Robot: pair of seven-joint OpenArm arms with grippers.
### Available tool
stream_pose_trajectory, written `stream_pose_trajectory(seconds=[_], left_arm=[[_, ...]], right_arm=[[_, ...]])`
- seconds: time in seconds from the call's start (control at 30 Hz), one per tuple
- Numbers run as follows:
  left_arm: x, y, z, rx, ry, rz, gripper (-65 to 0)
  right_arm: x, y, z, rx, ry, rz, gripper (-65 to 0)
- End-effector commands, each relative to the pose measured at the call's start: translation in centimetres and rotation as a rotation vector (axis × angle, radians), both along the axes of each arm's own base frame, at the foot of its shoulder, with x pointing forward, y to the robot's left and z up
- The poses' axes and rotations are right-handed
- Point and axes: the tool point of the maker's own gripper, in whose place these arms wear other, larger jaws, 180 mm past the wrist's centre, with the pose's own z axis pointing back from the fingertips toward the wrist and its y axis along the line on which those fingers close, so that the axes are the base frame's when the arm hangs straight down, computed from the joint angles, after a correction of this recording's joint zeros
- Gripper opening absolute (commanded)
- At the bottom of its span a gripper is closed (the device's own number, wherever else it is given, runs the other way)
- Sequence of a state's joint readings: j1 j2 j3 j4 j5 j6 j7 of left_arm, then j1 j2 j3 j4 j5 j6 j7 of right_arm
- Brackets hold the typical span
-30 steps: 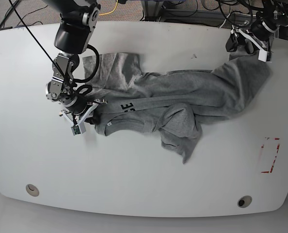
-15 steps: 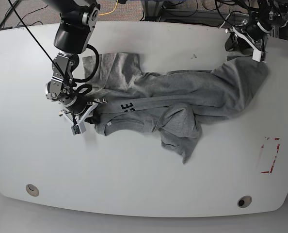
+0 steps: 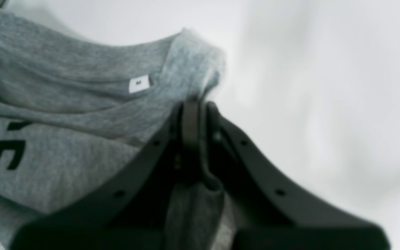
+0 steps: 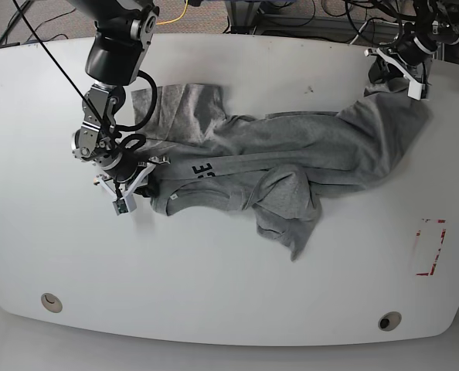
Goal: Layout the t-shirt on the table in an organized manner, then fold the t-shirt properly
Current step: 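Move the left gripper to grasp the shirt's opposite edge, then lift the shirt with both grippers and swing it flat across the table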
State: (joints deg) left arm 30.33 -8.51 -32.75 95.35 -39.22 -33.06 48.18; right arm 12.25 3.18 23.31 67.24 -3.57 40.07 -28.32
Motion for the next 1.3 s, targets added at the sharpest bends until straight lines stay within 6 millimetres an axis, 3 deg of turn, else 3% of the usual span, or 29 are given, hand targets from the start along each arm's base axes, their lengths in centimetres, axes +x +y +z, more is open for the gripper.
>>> stream_pose_trajectory(seconds=[0.0, 0.5, 0.9, 1.2, 1.27], left_arm=[[0.1, 0.7, 0.2, 0.037, 0.009, -0.013, -63.3], [3.3, 2.0, 5.8, 0.179, -0.132, -0.116, -64.3], [6.2, 2.2, 11.5, 0.327, -0.271, -0.250, -64.4], [9.5, 5.4, 18.1, 0.362, -0.431, -0.234, -64.4], [10.7, 6.3, 20.7, 0.383, -0.485, -0.235, -64.4]], right_arm=[[0.1, -0.8, 0.8, -0.036, -0.016, -0.002, -64.7], [-2.1, -0.8, 6.6, -0.156, -0.151, -0.006, -64.7], [-4.1, -1.0, 12.1, -0.248, -0.291, -0.017, -64.7], [-2.7, -3.8, 15.4, -0.289, -0.374, -0.096, -64.7], [-2.1, -5.3, 16.5, -0.310, -0.398, -0.123, -64.5]])
